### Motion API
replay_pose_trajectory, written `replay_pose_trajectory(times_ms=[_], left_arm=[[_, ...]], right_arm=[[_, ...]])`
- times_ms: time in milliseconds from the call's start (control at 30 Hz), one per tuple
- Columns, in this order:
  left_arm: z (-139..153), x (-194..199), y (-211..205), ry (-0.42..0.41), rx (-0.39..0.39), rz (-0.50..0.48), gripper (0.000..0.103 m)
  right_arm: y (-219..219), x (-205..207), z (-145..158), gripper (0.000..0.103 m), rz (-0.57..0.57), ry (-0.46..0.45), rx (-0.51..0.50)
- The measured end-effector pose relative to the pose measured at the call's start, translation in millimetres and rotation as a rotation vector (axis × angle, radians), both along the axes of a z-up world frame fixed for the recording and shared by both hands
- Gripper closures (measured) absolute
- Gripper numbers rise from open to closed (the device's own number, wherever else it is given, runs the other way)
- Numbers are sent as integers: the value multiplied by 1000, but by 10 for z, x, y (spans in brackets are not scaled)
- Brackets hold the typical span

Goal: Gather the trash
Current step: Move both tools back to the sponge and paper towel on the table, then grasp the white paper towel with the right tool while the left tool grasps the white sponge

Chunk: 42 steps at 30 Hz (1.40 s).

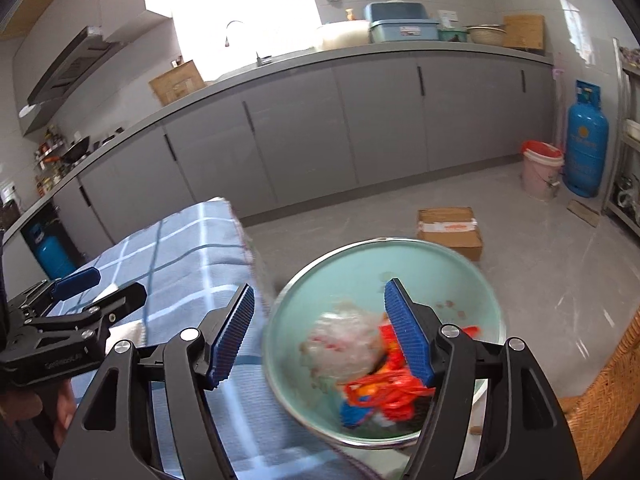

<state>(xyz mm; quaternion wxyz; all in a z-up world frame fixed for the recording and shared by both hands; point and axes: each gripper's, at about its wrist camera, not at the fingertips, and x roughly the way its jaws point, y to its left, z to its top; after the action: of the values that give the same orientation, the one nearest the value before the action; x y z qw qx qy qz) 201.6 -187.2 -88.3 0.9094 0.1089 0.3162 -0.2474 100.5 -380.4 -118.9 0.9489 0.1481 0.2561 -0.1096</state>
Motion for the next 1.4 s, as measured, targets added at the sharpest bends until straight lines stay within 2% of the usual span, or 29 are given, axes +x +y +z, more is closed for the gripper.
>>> replay_pose_trajectory(times_ms=[300, 533, 733, 933, 1000, 1033, 1100, 1133, 1167, 1267, 1400], left_arm=[[-65, 385, 989, -10, 29, 190, 10], [-207, 610, 1623, 17, 52, 321, 8], [-331, 729, 1964, 53, 49, 390, 6], [-387, 780, 2125, 76, 27, 416, 6], [-394, 795, 2129, 83, 18, 416, 6], [-399, 800, 2127, 86, 15, 413, 6], [-406, 812, 2087, 89, 13, 403, 6], [-405, 811, 2067, 89, 11, 396, 6], [-403, 811, 2044, 90, 8, 391, 6], [-379, 822, 1921, 89, 1, 365, 6], [-357, 853, 1727, 80, 1, 330, 6]], right_arm=[[795, 443, -5, 29, 168, 43, -36], [1431, 828, -130, 29, 300, 109, -54], [1951, 1141, -319, 26, 399, 186, -75], [2137, 1311, -486, 26, 419, 247, -99], [2153, 1339, -549, 30, 426, 268, -95], [2164, 1342, -572, 39, 430, 276, -93], [2164, 1344, -606, 51, 440, 286, -79], [2165, 1332, -609, 62, 457, 287, -64], [2177, 1321, -602, 69, 467, 287, -65], [2211, 1218, -531, 72, 472, 273, -108], [1918, 990, -477, 73, 407, 241, -65]])
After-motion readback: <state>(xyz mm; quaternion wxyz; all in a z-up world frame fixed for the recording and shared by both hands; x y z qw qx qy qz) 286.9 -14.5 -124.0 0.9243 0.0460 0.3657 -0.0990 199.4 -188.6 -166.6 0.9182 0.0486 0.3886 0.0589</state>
